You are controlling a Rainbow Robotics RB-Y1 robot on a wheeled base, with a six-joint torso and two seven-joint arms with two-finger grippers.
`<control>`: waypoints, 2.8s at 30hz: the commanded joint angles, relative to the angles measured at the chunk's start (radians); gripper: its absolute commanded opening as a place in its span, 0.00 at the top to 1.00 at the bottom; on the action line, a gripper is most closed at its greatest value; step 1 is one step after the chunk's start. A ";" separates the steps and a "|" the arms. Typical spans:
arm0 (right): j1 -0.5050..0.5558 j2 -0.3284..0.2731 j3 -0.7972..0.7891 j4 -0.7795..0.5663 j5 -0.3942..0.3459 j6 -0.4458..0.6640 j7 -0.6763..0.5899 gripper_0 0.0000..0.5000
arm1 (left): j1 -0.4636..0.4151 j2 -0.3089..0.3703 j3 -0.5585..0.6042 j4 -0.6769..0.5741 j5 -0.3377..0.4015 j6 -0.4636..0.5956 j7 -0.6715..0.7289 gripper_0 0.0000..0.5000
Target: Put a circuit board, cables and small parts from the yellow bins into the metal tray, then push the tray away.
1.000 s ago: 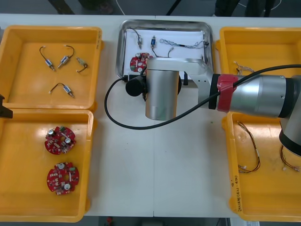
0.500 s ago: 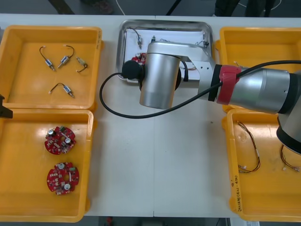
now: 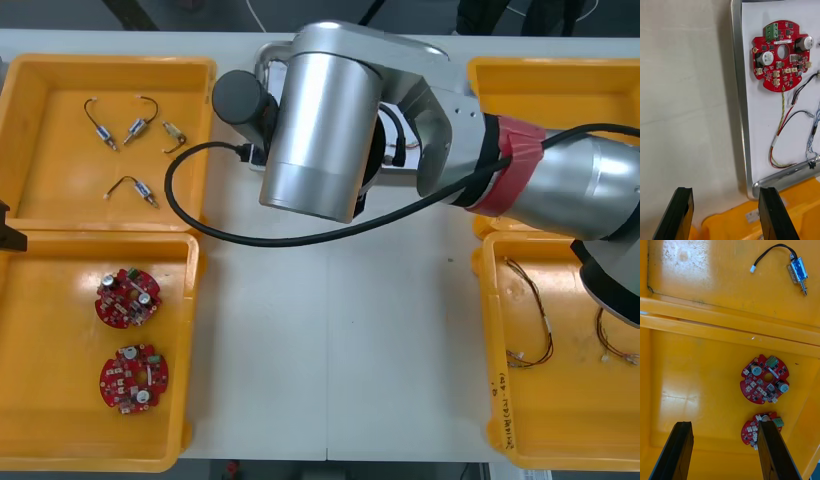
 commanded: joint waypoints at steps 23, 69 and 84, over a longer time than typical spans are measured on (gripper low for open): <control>0.451 -0.104 -0.730 -0.520 -0.136 0.140 -0.446 0.00 | 0.016 0.047 0.030 -0.030 0.009 0.006 -0.071 0.00; 1.161 -0.374 -1.419 -0.548 -0.290 0.140 -0.349 0.00 | 0.016 0.047 0.030 -0.030 0.009 0.006 -0.071 0.00; 1.161 -0.381 -1.417 -0.531 -0.290 0.140 -0.298 0.00 | 0.016 0.047 0.030 -0.030 0.009 0.006 -0.071 0.00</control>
